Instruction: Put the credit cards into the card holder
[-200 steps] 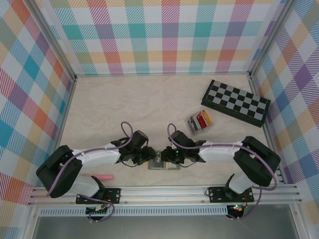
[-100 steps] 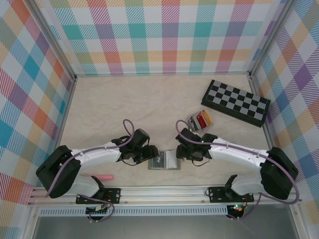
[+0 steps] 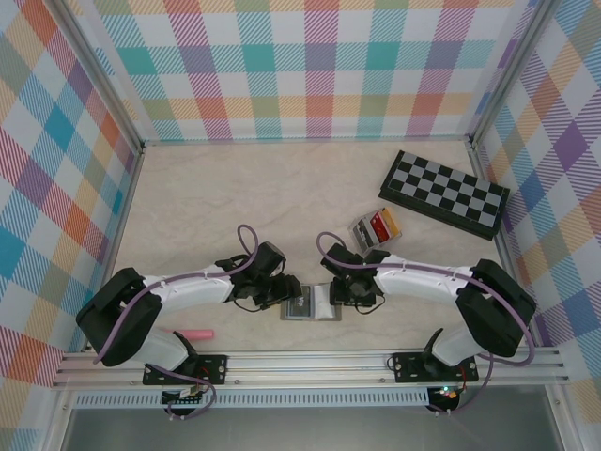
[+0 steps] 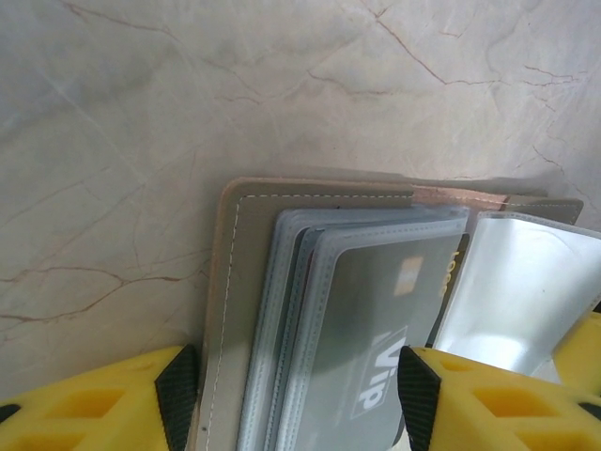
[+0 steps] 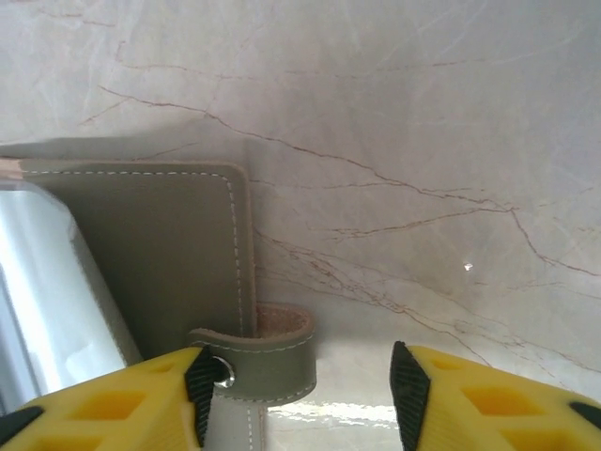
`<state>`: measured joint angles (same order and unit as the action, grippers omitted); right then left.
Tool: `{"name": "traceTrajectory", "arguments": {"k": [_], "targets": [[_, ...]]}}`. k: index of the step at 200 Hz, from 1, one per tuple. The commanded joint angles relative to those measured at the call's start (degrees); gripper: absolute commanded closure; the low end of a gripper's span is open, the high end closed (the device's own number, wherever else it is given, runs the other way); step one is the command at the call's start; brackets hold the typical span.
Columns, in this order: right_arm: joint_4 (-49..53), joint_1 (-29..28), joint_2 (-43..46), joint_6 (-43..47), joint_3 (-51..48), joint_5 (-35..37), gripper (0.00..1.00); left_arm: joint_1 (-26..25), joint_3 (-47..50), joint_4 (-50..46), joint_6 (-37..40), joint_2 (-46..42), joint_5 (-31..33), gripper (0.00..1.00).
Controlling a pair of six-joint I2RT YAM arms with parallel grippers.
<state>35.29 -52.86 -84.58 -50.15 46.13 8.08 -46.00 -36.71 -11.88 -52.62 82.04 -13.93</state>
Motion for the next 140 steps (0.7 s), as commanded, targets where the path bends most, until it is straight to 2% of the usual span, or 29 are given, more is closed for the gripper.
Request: {"name": "traceTrajectory", "arguments": {"k": [1,18,43,83,140], "targets": [[0.5,0.0,2.3,0.5,2.3,-0.3,0.41,-0.3,-1.6,-0.5,0.9,0.3,-0.3,0.4],[-1.1,-0.3,4.1,0.6,1.4,0.2,0.38,-0.3,-1.6,-1.3,1.0,0.3,0.3,0.4],[-4.2,-0.5,3.6,0.7,-0.1,-2.8,0.34,-0.4,-1.6,-1.7,1.0,0.2,0.9,0.4],[2.0,-0.7,-2.8,-1.3,2.4,0.2,0.37,-0.4,-1.5,-1.4,0.9,0.4,0.7,0.4],[0.9,-0.7,0.2,-4.1,-1.1,2.3,0.73,-0.3,-1.4,0.6,1.0,0.1,-1.9,0.46]]}}
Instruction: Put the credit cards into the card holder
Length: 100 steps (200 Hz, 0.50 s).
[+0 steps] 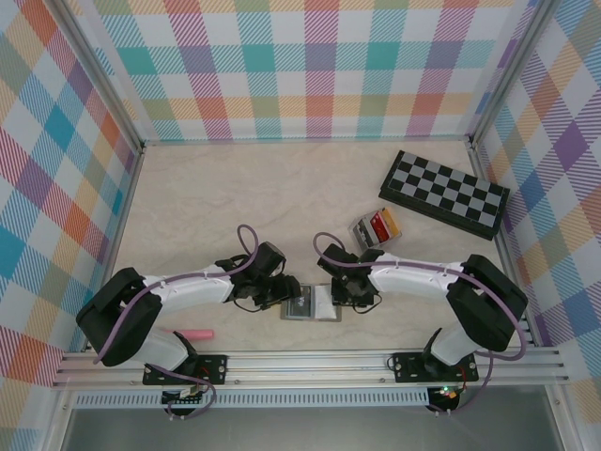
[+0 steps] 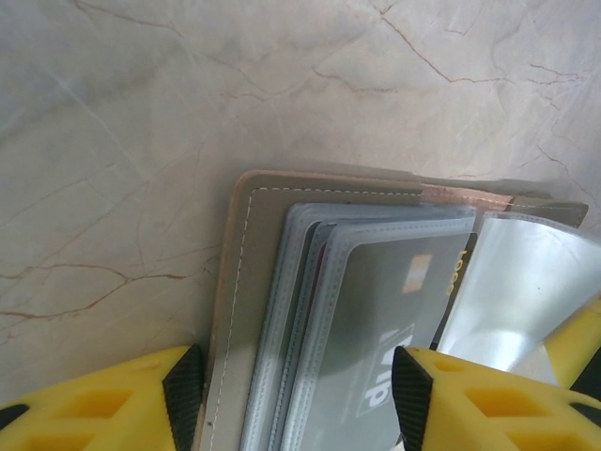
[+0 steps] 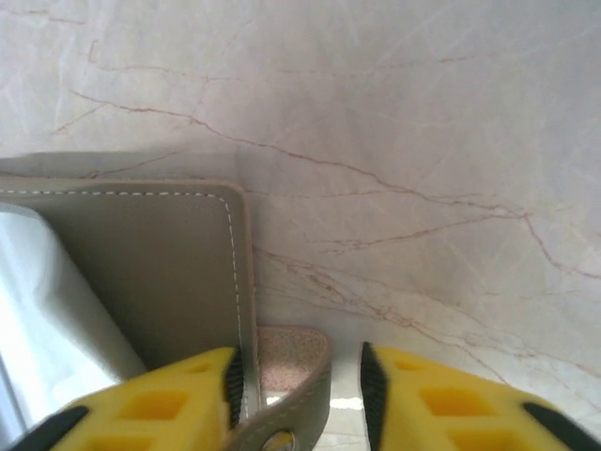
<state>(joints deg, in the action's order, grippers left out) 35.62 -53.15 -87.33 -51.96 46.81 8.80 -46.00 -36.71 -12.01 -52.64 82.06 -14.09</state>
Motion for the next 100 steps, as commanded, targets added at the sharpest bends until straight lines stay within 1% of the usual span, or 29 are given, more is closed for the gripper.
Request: {"name": "traceTrajectory", "arguments": {"k": [1,21,44,100], "targets": [[0.5,-0.4,3.1,-2.3,-1.9,1.6,0.73,-0.4,-1.4,0.7,1.0,0.0,-1.8,0.46],[-3.1,-0.4,5.3,-2.2,-4.0,0.3,0.8,-0.3,-1.6,1.5,0.8,-1.4,-2.7,0.5],[-5.4,-0.4,6.2,-2.1,-5.2,-0.8,0.85,-0.3,-1.6,4.2,0.0,-3.4,-4.6,0.52],[-11.3,-0.3,8.2,-2.6,-7.5,-3.2,0.86,-0.3,-3.1,8.9,-2.2,-6.7,-8.2,0.52]]}}
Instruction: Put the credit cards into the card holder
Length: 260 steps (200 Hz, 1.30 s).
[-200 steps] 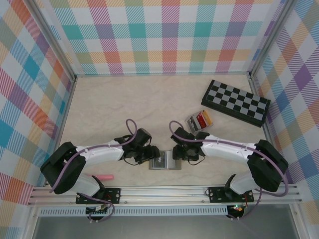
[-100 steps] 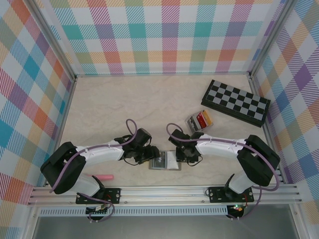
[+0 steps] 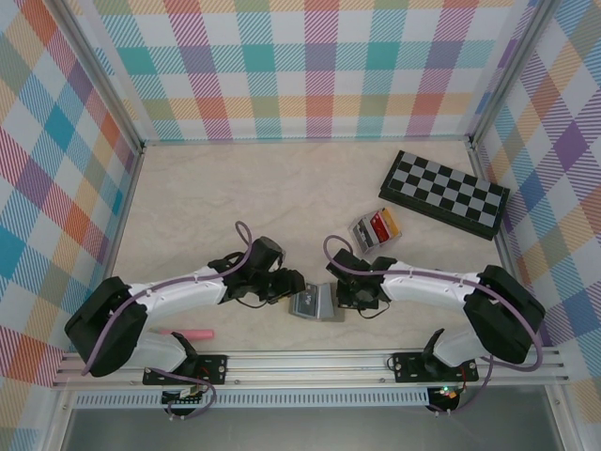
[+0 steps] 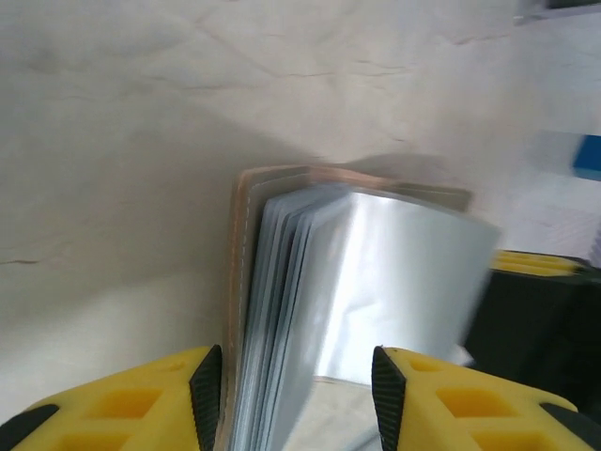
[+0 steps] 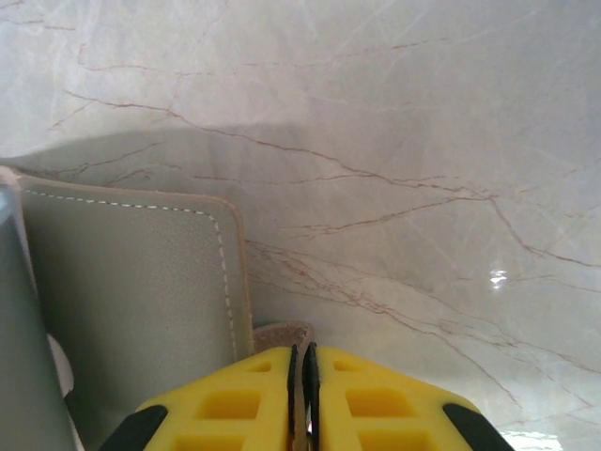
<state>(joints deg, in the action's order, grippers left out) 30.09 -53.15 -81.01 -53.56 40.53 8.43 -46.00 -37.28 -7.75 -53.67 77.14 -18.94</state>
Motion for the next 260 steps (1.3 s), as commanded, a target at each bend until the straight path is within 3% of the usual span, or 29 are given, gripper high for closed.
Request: {"name": "traceTrajectory", "arguments": {"k": [1,35,60,103,138,218,260], "targets": [[-6.0,-0.3,1.9,-1.0,-1.3,-2.9,0.86,-0.4,-2.5,4.7,-1.2,-1.7,-3.5,0.52],[-10.1,0.3,3.4,-2.2,-3.1,-4.8,0.86,-1.5,-3.8,11.9,-3.5,1.8,-7.4,0.51],[-11.7,1.5,5.2,-4.0,-5.4,-5.8,0.85,-3.3,-7.6,7.6,-0.9,6.5,-5.3,0.51],[-6.9,4.1,12.9,-4.6,-8.2,-4.7,0.76,-4.5,-9.1,11.1,-2.7,14.4,-6.3,0.52],[-6.3,5.3,16.8,-3.5,-9.3,-8.1,0.74,-5.1,-10.6,10.3,-2.6,16.6,-5.6,0.52],[-9.9,5.4,14.8,-3.0,-7.4,-12.7,0.62,-5.2,-10.0,7.6,-2.1,16.9,-3.4,0.53],[-10.2,5.4,11.5,-2.0,-5.7,-14.4,0.61,-5.2,-9.7,5.7,-2.4,16.2,-0.9,0.58]]}}
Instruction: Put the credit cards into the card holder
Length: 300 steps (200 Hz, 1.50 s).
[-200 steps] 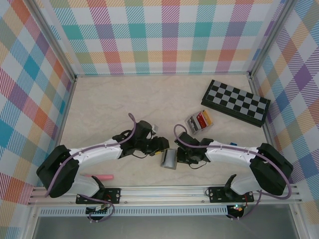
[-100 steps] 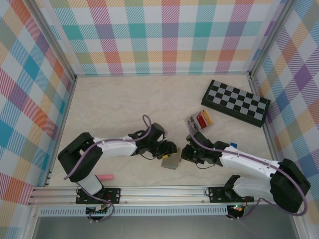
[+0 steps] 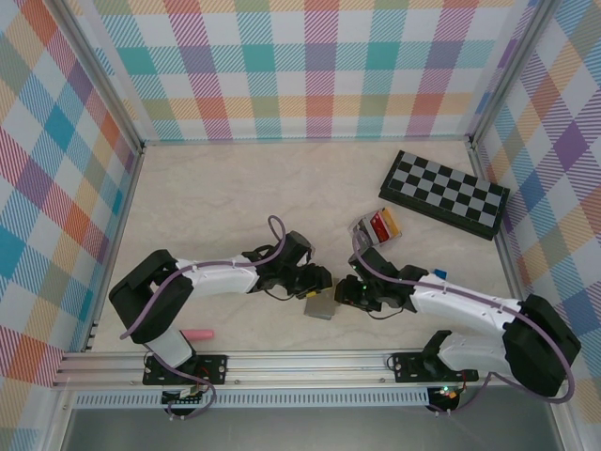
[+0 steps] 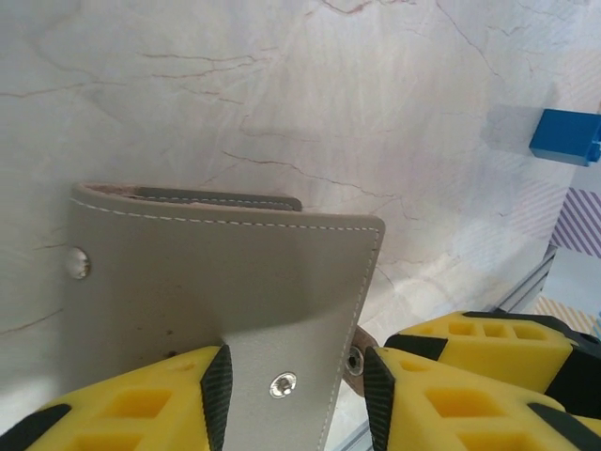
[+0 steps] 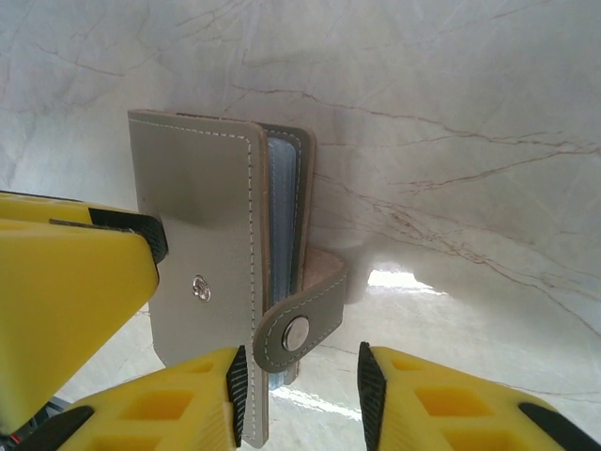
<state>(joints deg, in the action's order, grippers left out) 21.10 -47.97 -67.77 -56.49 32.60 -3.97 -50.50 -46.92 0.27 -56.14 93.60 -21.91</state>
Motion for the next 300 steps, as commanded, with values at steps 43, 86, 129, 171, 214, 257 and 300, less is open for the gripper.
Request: {"name": "traceTrajectory", "arguments": {"k": [43,86,129,171,214,257,300], "targets": [[0.4,0.2,-2.7,1.0,3.1,-0.5,0.69,-0.7,0.4,-3.6,0.4,-1.6,3.3,0.59],[3.3,0.2,-2.0,1.8,3.5,1.4,0.84,-0.7,0.1,-7.1,2.0,-3.8,5.2,0.59],[4.3,0.2,-1.3,1.5,3.3,2.7,0.91,-0.7,0.0,-10.7,4.0,-5.7,7.7,0.58],[5.2,0.3,0.8,2.3,2.7,3.6,0.97,-0.7,-1.6,-14.9,8.6,-3.9,8.3,0.58],[2.3,0.7,2.9,4.2,1.9,1.6,0.98,-2.2,-3.8,-17.6,11.4,-0.8,7.4,0.55],[0.9,0.7,1.4,5.5,2.8,-0.4,0.98,-3.6,-5.5,-18.7,11.7,2.7,8.8,0.56],[-0.4,0.7,-0.1,6.2,3.5,-2.1,0.98,-4.6,-6.4,-18.6,11.4,5.5,9.7,0.61]]}}
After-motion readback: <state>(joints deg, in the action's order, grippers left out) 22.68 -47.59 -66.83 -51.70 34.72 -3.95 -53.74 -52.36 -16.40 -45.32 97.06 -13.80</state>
